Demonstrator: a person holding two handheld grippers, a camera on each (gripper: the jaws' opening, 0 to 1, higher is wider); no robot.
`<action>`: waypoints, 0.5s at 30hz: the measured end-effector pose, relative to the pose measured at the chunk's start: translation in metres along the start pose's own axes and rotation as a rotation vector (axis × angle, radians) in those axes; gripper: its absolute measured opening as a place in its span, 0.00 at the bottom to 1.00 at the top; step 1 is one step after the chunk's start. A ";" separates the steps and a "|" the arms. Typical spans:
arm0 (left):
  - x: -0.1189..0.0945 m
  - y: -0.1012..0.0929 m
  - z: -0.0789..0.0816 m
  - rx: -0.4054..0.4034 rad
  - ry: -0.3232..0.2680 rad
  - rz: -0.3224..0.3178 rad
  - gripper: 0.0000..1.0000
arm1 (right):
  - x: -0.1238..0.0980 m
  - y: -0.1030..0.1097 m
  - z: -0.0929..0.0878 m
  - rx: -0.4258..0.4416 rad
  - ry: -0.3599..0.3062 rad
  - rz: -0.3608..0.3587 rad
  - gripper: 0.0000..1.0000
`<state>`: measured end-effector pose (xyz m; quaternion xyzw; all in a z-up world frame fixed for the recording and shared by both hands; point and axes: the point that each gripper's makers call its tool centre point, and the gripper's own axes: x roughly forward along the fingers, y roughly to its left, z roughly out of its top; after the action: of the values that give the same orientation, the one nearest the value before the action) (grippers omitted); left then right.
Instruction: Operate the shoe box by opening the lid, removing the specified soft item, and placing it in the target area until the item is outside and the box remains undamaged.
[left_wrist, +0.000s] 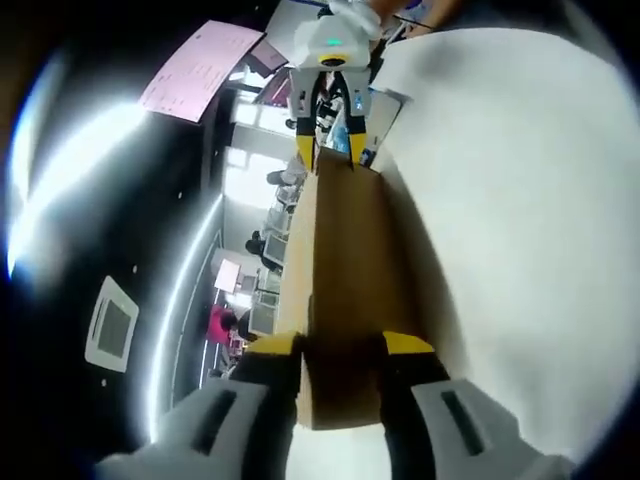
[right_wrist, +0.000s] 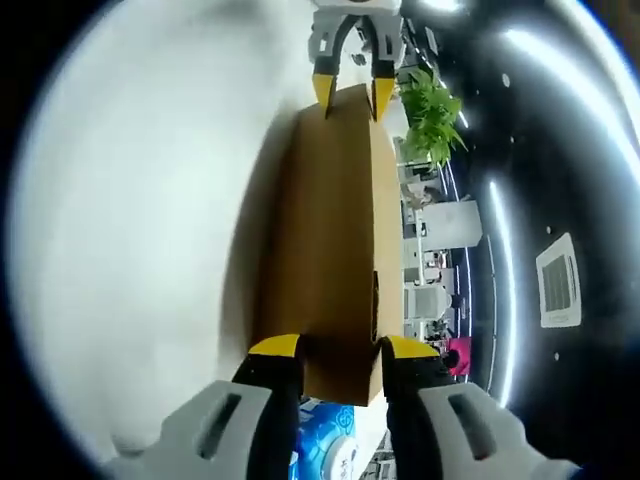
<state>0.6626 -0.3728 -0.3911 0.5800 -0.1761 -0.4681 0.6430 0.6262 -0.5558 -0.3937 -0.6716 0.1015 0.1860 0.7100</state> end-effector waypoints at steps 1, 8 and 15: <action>0.000 0.000 0.000 0.002 0.000 0.002 0.30 | 0.000 -0.001 0.000 0.044 -0.004 -0.005 0.30; 0.001 0.000 0.000 0.003 -0.001 0.009 0.30 | 0.002 -0.001 -0.002 -0.015 0.004 -0.034 0.30; 0.000 0.000 0.001 0.016 -0.001 0.014 0.30 | 0.001 -0.001 -0.002 -0.014 0.002 -0.051 0.29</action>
<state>0.6617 -0.3738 -0.3910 0.5836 -0.1842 -0.4623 0.6417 0.6273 -0.5573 -0.3934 -0.6790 0.0838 0.1680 0.7097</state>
